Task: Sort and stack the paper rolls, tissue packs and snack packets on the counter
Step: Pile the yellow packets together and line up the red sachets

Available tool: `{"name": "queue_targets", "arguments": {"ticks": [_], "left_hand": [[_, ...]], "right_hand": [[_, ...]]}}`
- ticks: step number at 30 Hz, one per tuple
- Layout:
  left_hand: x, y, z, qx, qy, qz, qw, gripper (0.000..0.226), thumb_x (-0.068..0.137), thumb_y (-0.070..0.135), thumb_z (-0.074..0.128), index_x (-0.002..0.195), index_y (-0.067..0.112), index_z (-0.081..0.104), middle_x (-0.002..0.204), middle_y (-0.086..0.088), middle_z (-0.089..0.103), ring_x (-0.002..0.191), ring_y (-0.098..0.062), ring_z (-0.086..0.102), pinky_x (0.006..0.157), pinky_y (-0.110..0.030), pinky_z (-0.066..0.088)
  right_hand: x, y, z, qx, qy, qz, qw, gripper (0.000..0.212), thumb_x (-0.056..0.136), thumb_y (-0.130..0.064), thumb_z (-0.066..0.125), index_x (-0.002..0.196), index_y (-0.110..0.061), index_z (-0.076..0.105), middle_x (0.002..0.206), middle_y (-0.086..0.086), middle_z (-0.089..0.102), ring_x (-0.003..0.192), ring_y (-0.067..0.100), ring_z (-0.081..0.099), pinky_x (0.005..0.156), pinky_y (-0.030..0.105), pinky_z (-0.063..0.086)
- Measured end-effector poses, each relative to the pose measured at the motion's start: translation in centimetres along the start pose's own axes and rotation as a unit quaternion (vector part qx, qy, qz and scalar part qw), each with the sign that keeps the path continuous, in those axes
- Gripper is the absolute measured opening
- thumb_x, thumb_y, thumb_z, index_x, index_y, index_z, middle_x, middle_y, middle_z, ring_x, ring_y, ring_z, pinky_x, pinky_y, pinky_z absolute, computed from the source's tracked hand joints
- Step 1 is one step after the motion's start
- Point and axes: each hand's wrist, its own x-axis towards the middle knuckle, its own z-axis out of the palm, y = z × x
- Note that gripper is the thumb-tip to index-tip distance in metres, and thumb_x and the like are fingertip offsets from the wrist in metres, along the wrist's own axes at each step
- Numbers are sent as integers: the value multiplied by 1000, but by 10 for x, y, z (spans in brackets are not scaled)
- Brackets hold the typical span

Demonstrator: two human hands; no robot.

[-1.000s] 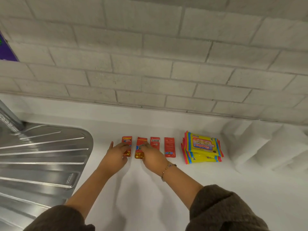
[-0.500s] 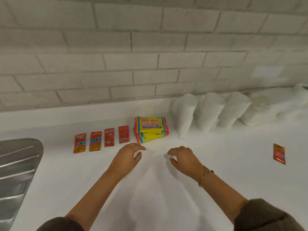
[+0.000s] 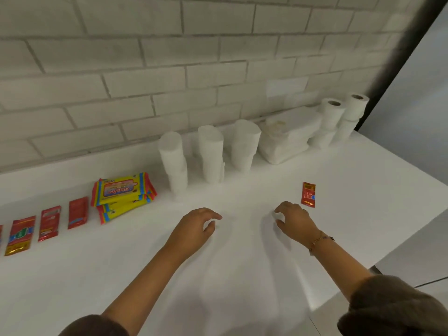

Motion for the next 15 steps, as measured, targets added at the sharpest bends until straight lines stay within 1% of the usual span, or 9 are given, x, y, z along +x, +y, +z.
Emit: {"name": "queue_targets", "arguments": {"ticks": [2, 4, 6, 8, 9, 11, 13, 15], "left_hand": [[9, 11, 10, 2, -2, -1, 1000, 25, 93, 22, 48, 110, 30, 65, 119, 12, 61, 112, -5, 53, 93, -14, 34], [15, 19, 17, 3, -2, -7, 1000, 25, 93, 22, 48, 110, 29, 65, 120, 11, 61, 113, -6, 53, 95, -15, 36], [18, 23, 22, 3, -3, -13, 1000, 25, 93, 21, 48, 110, 29, 65, 120, 11, 61, 113, -6, 53, 96, -17, 37], [18, 24, 26, 4, -2, -20, 1000, 25, 92, 21, 48, 109, 29, 65, 119, 11, 61, 112, -6, 53, 95, -16, 37], [18, 24, 27, 5, -1, -23, 1000, 25, 92, 21, 48, 109, 29, 65, 118, 12, 62, 112, -6, 53, 95, -15, 36], [14, 22, 28, 4, 1, -33, 999, 25, 92, 21, 49, 109, 29, 65, 118, 12, 62, 111, -5, 53, 93, -14, 35], [6, 17, 27, -1, 5, -48, 999, 24, 92, 20, 49, 109, 29, 65, 117, 12, 62, 111, -5, 53, 93, -13, 35], [-5, 8, 25, -10, 10, -69, 997, 24, 92, 19, 50, 108, 28, 66, 117, 11, 62, 111, -5, 54, 94, -14, 36]], "right_hand": [[9, 28, -4, -6, -2, 33, 999, 40, 86, -25, 57, 123, -13, 52, 134, 7, 49, 117, 27, 50, 96, 39, 43], [20, 50, -6, -23, -17, 75, 997, 50, 85, -30, 59, 129, -11, 45, 143, 11, 38, 129, 31, 39, 107, 47, 33], [29, 65, -4, -14, -34, 119, 992, 56, 84, -37, 58, 129, -7, 42, 142, 13, 37, 132, 31, 34, 113, 53, 21], [33, 69, 3, 14, -41, 144, 989, 58, 86, -41, 55, 128, -3, 41, 139, 13, 39, 131, 30, 35, 113, 54, 16], [33, 67, 8, 22, -36, 140, 989, 57, 87, -41, 54, 127, -2, 41, 138, 14, 40, 130, 31, 36, 113, 53, 16], [25, 53, 18, 25, -13, 94, 995, 53, 87, -38, 55, 123, 0, 46, 137, 16, 42, 126, 32, 41, 112, 49, 25], [10, 27, 27, 27, -1, 11, 1000, 48, 86, -34, 57, 119, 0, 51, 137, 19, 45, 120, 35, 46, 106, 43, 35], [-9, -7, 37, 27, -14, -66, 997, 48, 86, -32, 57, 123, -3, 51, 140, 18, 43, 123, 34, 45, 104, 40, 36]]}}
